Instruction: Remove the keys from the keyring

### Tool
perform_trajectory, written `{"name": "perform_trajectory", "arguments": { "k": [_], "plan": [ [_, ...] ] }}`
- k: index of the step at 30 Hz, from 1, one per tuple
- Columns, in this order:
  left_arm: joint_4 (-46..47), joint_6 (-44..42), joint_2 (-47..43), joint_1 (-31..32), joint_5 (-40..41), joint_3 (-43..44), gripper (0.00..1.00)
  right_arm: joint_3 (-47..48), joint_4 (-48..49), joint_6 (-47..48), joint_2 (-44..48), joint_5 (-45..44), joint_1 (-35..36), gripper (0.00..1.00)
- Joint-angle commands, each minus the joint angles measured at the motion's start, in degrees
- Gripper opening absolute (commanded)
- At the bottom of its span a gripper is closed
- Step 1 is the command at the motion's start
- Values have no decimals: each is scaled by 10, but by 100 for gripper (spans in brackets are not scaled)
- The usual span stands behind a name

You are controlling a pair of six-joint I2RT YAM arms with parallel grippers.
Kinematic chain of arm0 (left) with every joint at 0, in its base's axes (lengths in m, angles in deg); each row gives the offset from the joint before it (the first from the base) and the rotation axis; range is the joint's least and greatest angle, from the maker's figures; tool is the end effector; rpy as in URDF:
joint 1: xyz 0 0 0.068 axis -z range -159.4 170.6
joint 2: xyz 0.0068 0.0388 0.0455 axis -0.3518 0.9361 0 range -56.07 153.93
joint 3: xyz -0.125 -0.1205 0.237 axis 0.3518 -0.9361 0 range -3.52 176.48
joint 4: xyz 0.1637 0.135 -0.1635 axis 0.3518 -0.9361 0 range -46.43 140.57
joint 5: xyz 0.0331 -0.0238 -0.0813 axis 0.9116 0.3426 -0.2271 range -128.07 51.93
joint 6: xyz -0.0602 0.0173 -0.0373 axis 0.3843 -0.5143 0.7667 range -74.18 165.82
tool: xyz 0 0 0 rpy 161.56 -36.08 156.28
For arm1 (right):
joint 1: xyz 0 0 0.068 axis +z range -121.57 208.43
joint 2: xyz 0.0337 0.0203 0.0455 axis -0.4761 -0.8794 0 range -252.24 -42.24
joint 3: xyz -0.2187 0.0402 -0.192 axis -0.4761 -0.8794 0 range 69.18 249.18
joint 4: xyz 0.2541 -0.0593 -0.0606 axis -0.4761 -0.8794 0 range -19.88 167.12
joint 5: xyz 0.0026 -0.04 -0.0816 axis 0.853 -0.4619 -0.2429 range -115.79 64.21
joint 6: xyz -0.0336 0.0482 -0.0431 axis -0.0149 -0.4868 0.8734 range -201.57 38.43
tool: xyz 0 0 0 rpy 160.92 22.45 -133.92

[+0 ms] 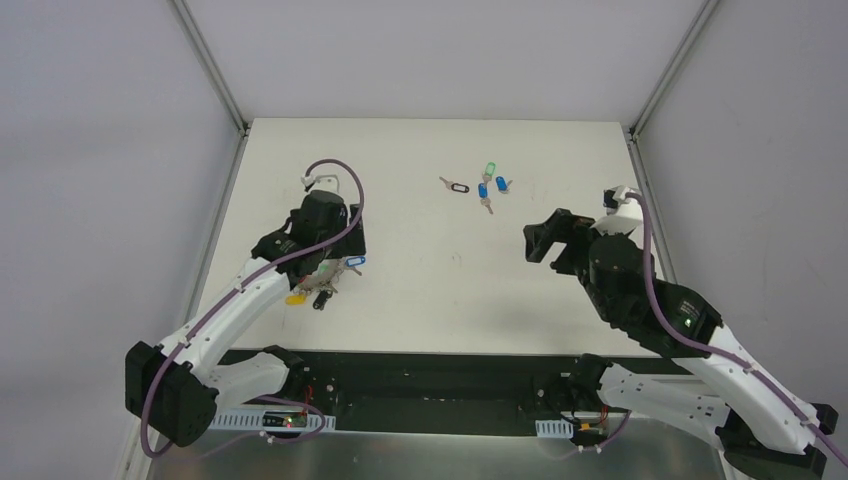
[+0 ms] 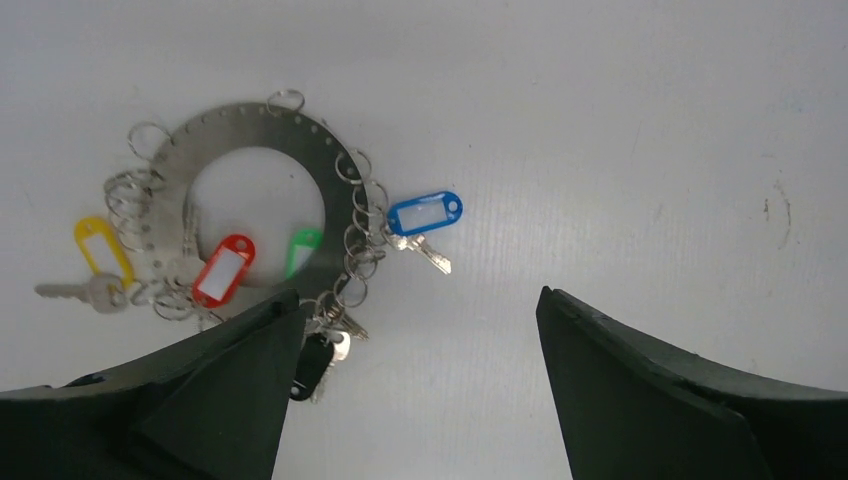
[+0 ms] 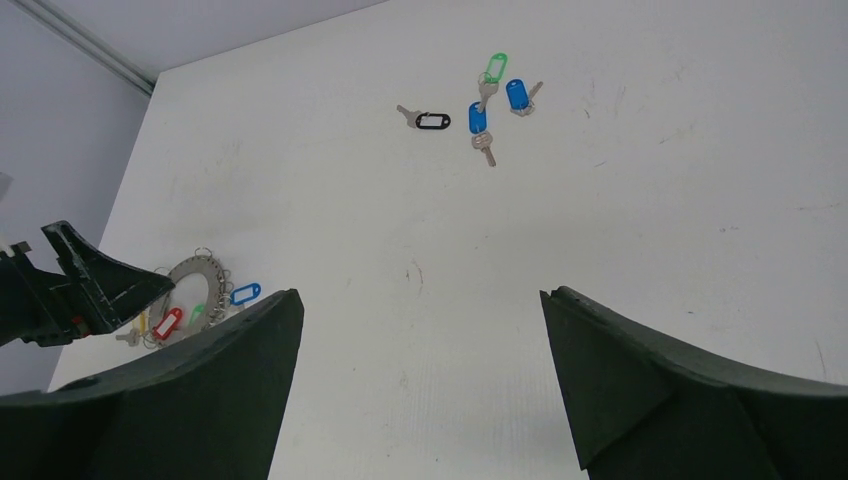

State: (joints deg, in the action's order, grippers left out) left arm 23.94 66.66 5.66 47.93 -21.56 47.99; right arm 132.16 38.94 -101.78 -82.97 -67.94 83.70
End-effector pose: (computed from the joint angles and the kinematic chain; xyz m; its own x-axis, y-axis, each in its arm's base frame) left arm 0.2291 -0.0991 0.3001 -0.5827 -0.0827 -0.8084 0.0331 0.9916 -0.1253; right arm 0.1065 0.0823 0.4182 -0.2304 0.1175 -0.9660 -0.1728 0.9720 0.1594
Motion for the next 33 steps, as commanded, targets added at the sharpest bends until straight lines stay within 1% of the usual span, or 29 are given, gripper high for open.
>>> {"name": "perform_trajectory", "arguments": {
  "k": [1,3,5,10,11,14,19,23,25,27,28,30,33],
  "plan": [
    [-12,98,12,-1,-11,-48,85,3,0,19,12,12,-1,99],
    [4,109,26,-1,4,-65,74,-1,0,23,18,20,-1,99],
    [22,117,40,-1,25,-78,68,-5,1,26,23,24,-1,99],
    [49,104,79,-4,73,-84,60,-9,-3,31,29,41,-1,99],
    [57,100,91,-8,75,-84,59,-9,-4,31,31,43,-1,99],
    [78,88,129,-28,59,-82,51,-12,-5,29,36,48,-1,99],
    [109,81,184,-50,20,-70,50,-13,-16,20,40,55,-1,99],
    [116,93,226,-55,9,-57,48,-7,-26,19,37,53,-1,99],
    [130,92,246,-55,-10,-58,40,-3,-30,19,36,49,-1,99],
    [137,97,266,-55,-26,-58,27,1,-34,19,33,47,-1,99],
    [140,101,271,-55,-32,-59,20,3,-35,17,33,49,-1,99],
    [143,104,266,-55,-47,-62,0,7,-37,13,29,51,-1,99],
    [142,87,216,-53,-77,-67,0,11,-41,7,23,61,-1,99]
  ]
}}
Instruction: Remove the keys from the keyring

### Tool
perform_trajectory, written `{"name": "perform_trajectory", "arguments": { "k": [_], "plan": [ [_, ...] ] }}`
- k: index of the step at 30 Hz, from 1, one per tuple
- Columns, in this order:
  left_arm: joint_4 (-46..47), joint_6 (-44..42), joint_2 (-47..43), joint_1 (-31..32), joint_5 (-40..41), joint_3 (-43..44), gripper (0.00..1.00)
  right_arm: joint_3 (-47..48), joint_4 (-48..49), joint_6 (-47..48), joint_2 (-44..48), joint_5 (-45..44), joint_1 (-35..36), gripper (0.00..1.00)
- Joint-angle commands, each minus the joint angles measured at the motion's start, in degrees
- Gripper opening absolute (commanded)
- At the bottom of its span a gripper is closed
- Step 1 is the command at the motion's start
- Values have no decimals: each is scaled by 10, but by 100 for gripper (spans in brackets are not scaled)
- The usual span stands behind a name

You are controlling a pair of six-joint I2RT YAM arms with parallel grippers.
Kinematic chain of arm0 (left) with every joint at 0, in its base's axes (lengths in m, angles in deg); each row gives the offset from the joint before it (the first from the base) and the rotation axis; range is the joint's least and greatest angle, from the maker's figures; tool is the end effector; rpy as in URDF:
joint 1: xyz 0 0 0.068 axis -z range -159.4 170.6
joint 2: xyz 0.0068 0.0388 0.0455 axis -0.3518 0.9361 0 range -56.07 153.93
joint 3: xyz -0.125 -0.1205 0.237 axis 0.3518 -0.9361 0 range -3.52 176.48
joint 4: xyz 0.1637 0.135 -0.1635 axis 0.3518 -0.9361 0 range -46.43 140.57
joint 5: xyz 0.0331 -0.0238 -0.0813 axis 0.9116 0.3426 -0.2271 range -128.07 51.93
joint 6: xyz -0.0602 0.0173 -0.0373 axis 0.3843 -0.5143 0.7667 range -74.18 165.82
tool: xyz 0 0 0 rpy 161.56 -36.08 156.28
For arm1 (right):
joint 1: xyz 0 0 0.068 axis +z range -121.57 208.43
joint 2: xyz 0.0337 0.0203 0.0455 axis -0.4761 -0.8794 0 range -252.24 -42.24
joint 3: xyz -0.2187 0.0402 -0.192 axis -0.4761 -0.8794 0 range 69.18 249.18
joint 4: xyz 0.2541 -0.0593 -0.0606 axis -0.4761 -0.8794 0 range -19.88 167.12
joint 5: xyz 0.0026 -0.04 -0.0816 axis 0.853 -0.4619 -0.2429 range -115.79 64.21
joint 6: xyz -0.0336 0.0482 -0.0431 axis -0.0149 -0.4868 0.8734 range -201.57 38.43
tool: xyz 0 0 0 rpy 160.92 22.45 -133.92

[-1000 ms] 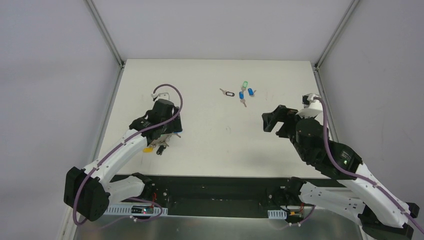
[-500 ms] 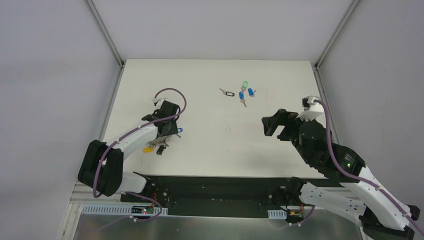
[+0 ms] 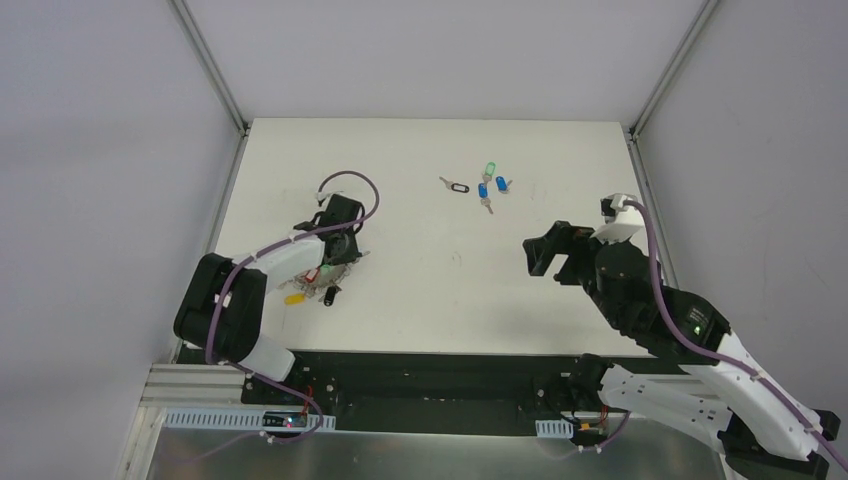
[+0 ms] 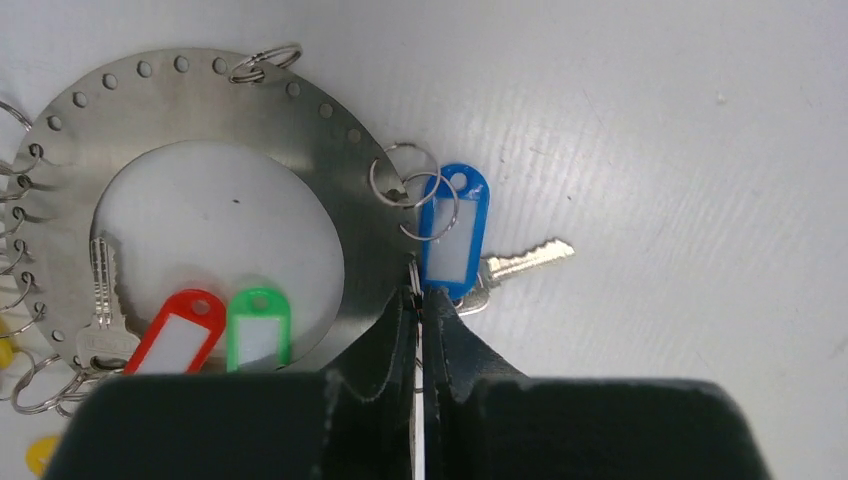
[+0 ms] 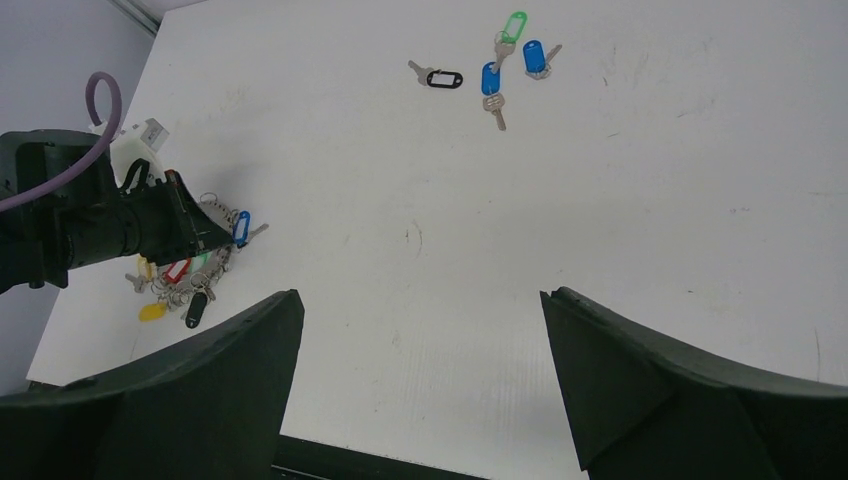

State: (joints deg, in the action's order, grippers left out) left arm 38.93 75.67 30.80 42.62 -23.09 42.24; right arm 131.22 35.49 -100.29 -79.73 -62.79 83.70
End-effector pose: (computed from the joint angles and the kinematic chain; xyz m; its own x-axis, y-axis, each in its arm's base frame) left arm 0.2968 -0.1032 0.1727 -0.7482 -0.2160 -0.6273 -0.1789 0.9762 -0.1227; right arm 0.0952 0.0733 0.4107 -0.2641 0.0692 -0.9620 -0.2575 0.9561 0.1395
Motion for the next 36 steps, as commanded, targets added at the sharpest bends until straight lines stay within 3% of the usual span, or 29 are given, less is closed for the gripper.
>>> {"name": "perform_trajectory", "arguments": {
  "k": [1,8,16,19,27,32,36],
  "plan": [
    [-8,-13,-56,1,-75,-9,0,20,-6,-9,-12,13,-2,99],
    [-21,-14,-198,9,-232,12,0,1,24,-21,-36,52,-1,99],
    [-72,-46,-233,40,-383,73,0,-31,133,40,-91,221,-1,98],
    [-84,-75,-237,62,-416,102,0,-73,202,77,-106,294,-1,91],
    [-98,-119,-245,111,-444,161,0,-151,387,104,-142,434,-1,84],
    [-102,-149,-246,121,-516,188,0,-107,361,173,-174,435,-1,79],
    [-129,-187,-252,134,-548,207,0,-108,337,315,-140,445,-1,79]
  ]
}}
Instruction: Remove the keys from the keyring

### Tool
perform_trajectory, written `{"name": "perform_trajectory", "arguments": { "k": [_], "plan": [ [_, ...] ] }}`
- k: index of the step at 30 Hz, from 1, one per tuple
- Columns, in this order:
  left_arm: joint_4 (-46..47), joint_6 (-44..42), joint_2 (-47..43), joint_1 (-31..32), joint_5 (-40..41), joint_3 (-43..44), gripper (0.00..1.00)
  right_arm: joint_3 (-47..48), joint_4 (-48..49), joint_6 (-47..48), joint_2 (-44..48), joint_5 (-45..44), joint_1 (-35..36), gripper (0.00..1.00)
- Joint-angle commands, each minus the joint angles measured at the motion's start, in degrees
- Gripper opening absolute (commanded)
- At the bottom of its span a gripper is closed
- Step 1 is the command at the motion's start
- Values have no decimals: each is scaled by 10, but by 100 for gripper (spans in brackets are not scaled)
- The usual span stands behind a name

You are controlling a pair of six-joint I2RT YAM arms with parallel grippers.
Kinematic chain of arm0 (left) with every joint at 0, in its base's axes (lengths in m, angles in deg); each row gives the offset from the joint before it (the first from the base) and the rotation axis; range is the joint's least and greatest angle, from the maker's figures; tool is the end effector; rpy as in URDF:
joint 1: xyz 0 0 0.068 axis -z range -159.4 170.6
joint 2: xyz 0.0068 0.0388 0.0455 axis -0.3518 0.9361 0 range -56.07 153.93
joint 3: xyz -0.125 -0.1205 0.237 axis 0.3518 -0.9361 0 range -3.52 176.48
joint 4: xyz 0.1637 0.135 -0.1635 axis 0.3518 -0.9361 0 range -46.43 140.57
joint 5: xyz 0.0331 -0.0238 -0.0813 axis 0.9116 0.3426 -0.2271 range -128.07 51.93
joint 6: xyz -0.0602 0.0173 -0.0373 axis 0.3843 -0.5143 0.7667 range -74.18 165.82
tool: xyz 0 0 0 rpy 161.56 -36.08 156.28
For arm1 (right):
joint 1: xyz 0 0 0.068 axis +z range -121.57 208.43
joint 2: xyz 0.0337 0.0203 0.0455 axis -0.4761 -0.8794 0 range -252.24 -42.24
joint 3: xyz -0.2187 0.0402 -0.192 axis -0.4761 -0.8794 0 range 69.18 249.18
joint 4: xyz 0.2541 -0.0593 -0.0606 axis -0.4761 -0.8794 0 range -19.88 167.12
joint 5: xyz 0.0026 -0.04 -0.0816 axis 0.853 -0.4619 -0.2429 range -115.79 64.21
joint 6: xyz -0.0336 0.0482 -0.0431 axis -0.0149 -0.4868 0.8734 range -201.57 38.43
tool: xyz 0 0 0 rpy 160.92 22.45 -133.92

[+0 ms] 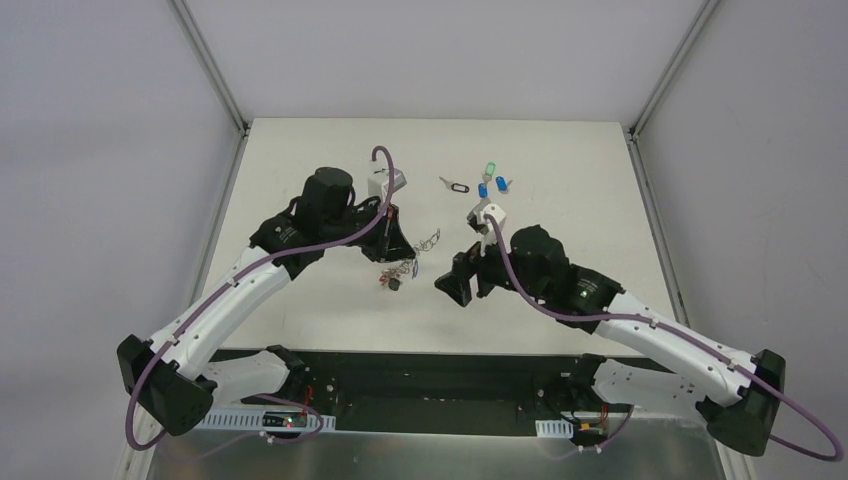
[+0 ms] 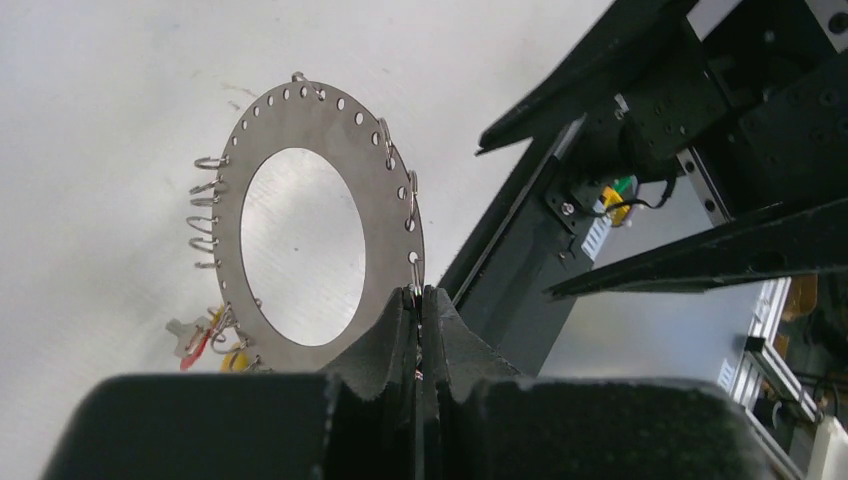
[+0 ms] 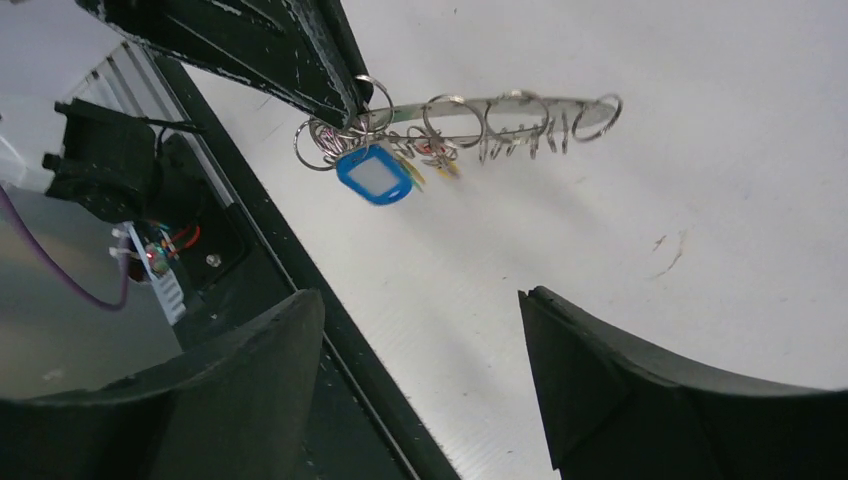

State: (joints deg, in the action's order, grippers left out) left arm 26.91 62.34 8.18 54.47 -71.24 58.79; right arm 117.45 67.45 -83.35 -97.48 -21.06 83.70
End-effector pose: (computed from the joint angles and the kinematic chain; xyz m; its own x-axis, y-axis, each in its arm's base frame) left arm 0.1992 -0.1737 0.3682 -0.5931 0.1115 -0.7973 0.7380 0.4712 -0.4831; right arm 0.1344 0.2027 0.3387 -0.1900 -0.2196 -0.9569 -0.8586 0.5099 0.0534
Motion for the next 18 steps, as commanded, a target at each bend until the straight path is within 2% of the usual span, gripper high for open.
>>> {"name": "perform_trajectory", "arguments": {
  "k": [1,4,6,9,18],
  "plan": [
    [-24,-62,-26,19,-71,50,0,18,16,194,49,33,-1,79],
    [-66,-97,-26,30,-75,84,0,-13,24,337,83,54,0,77],
    [-86,-115,-28,31,-72,99,0,-18,41,375,94,48,-1,79],
    [-101,-136,-31,31,-72,109,0,-10,42,463,81,84,-1,79],
    [-120,-160,-27,34,-135,132,0,69,65,523,-36,158,0,74]
  ]
}}
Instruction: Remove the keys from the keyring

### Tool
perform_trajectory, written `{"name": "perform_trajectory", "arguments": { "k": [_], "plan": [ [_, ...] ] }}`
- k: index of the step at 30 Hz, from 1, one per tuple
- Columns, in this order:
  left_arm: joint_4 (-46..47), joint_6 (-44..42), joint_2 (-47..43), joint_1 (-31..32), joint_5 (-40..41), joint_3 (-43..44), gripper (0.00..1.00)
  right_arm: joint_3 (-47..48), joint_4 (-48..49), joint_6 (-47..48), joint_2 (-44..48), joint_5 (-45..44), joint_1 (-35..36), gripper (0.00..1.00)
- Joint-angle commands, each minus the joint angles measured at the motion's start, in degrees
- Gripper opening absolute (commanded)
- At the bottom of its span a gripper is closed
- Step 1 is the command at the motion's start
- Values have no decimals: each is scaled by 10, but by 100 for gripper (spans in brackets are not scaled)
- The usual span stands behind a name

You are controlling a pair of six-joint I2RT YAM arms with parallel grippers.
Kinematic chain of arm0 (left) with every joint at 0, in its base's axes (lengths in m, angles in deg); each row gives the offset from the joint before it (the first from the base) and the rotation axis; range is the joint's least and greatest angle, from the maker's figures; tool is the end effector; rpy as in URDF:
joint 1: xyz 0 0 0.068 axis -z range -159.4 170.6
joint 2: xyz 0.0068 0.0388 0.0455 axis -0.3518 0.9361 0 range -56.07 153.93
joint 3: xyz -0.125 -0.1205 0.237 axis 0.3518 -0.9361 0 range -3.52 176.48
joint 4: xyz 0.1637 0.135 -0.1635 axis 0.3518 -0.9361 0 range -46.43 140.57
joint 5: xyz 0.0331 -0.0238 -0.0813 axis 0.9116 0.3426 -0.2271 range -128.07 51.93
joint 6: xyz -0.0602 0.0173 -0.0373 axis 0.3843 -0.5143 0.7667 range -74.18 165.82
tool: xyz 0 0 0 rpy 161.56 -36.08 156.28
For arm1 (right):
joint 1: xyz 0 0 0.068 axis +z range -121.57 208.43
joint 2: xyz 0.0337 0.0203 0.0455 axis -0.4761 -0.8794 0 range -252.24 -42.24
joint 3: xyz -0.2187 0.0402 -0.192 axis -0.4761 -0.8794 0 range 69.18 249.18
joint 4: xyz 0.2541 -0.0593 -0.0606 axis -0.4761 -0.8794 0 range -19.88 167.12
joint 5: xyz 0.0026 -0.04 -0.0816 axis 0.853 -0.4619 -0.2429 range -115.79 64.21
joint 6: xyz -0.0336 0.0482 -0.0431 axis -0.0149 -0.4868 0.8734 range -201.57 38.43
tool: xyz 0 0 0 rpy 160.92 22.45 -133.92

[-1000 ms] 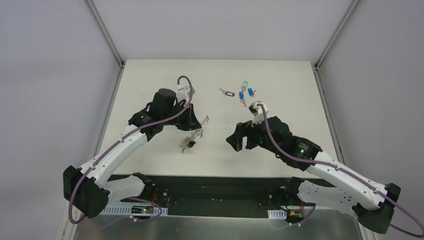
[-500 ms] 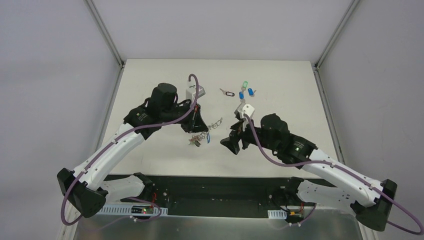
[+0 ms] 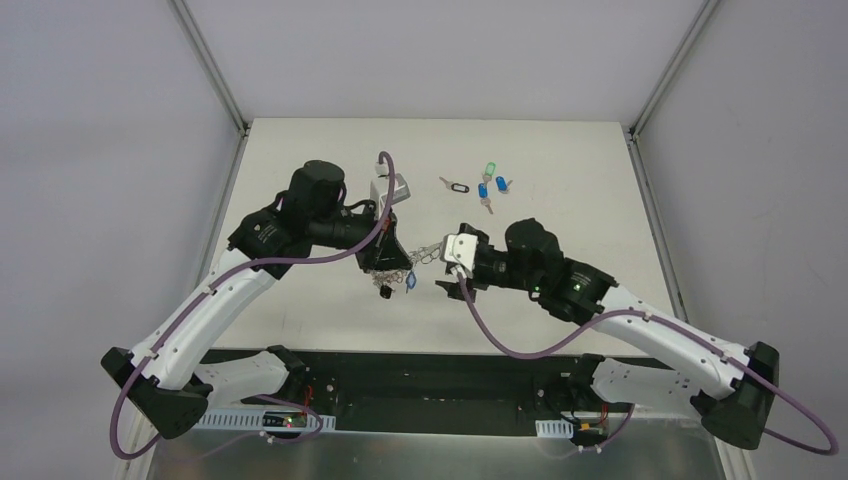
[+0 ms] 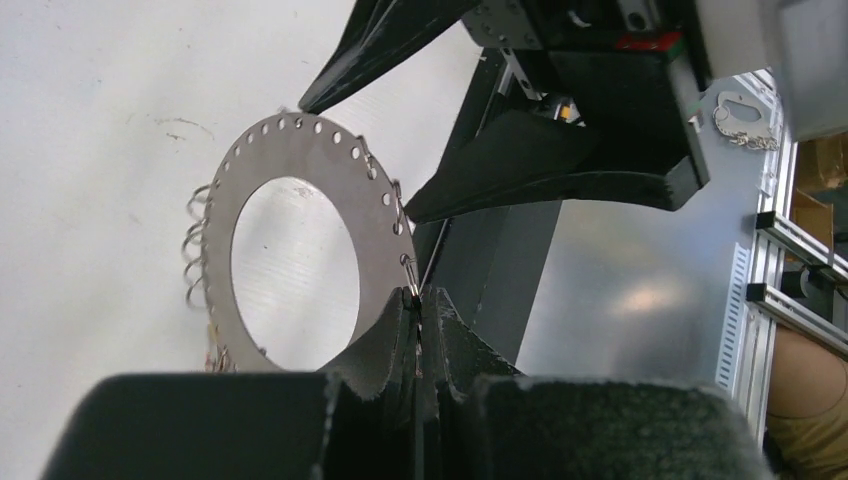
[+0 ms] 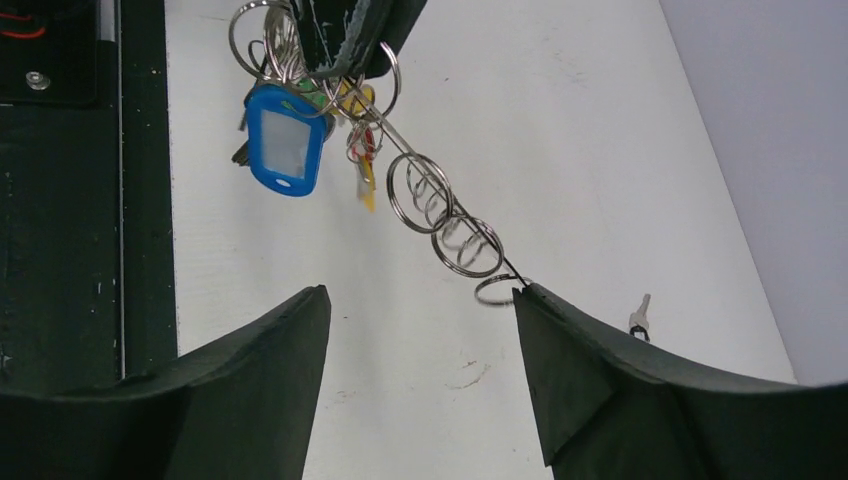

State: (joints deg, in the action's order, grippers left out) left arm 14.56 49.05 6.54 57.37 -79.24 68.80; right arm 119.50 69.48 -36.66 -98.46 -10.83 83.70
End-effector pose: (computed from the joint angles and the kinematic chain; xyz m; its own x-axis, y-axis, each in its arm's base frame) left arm 0.1636 -0.1721 0.4156 -0.4064 0.2508 -0.8786 0.9019 0.2643 -0.3417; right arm 0.1277 0.2117 0.3537 0.5670 -0.3792 -0.7312 -0.7578 0.1079 -0.6435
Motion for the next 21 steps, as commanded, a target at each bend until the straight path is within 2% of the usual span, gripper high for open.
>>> {"name": "perform_trajectory", "arguments": {
  "k": [1,6,15,21],
  "plan": [
    [1,-27,-13,5,-59,32,0,57,50,57,-35,55,0,73],
    [-24,-49,-21,5,-42,35,0,64,55,71,-33,41,1,71],
    [-53,-73,-16,6,-37,43,0,50,45,98,-6,0,1,80],
    [-56,-76,-7,6,-50,52,0,70,36,97,-30,35,4,82]
  ]
}}
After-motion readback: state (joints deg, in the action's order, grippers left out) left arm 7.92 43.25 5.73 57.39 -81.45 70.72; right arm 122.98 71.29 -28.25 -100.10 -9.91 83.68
